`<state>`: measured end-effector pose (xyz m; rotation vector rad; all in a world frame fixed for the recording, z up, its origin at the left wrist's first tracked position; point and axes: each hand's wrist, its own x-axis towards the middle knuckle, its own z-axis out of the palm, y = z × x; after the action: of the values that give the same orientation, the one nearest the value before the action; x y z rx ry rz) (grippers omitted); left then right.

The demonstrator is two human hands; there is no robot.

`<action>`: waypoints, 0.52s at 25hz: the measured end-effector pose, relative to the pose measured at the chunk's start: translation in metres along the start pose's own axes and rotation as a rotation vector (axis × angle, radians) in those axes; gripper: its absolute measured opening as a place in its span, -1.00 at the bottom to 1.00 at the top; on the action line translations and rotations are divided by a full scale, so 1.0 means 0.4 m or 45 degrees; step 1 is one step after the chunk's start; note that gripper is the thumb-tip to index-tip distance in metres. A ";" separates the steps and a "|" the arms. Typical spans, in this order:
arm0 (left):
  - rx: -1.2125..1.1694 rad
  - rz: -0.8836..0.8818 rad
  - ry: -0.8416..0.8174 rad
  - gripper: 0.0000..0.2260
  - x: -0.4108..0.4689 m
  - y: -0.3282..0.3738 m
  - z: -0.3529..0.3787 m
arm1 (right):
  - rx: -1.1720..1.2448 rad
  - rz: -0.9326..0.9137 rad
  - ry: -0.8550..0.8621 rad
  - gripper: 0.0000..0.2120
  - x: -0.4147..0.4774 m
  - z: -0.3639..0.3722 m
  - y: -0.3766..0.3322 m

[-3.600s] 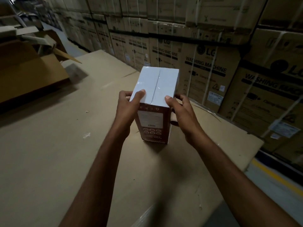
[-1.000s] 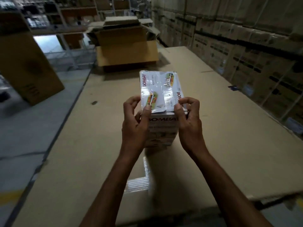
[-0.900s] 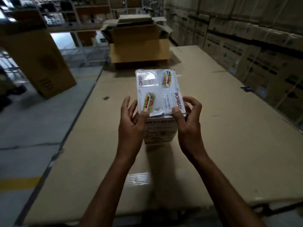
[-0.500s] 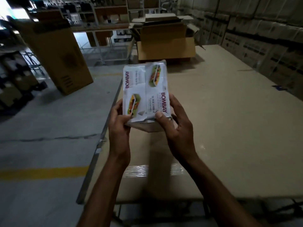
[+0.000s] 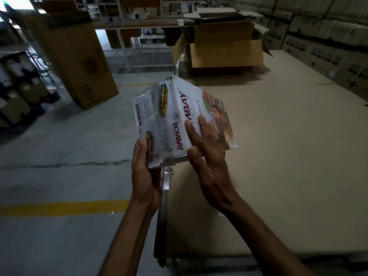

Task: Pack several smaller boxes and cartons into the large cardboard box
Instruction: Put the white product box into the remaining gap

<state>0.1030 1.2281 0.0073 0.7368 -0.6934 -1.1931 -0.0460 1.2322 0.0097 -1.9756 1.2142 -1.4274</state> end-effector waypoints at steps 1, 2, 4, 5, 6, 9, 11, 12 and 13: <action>0.037 0.023 -0.010 -0.56 0.012 0.007 -0.009 | 0.031 0.000 0.007 -0.50 0.025 0.016 0.010; 0.077 0.056 -0.024 -0.52 0.023 0.014 -0.015 | 0.105 0.019 0.028 -0.49 0.050 0.030 0.018; 0.173 0.126 -0.062 -0.50 0.057 0.030 -0.033 | 0.309 0.071 0.061 -0.47 0.096 0.061 0.027; 0.228 0.161 -0.096 -0.51 0.081 0.039 -0.044 | 0.382 0.090 0.070 -0.46 0.115 0.081 0.030; 0.275 0.187 -0.135 -0.51 0.103 0.047 -0.052 | 0.432 0.102 0.082 -0.44 0.129 0.099 0.029; 0.283 0.170 -0.228 -0.49 0.190 0.077 -0.080 | 0.518 0.114 0.150 -0.40 0.180 0.160 0.021; 0.305 0.155 -0.315 -0.52 0.283 0.110 -0.121 | 0.538 0.118 0.197 -0.39 0.242 0.224 0.015; 0.332 0.156 -0.375 -0.52 0.334 0.128 -0.149 | 0.546 0.135 0.201 -0.38 0.272 0.259 0.013; 0.364 0.171 -0.448 -0.51 0.389 0.148 -0.181 | 0.553 0.153 0.215 -0.36 0.298 0.299 0.012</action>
<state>0.2293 1.0988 0.0262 0.7092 -1.2067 -1.1227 0.0719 1.1121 0.0252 -1.4923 0.9663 -1.6557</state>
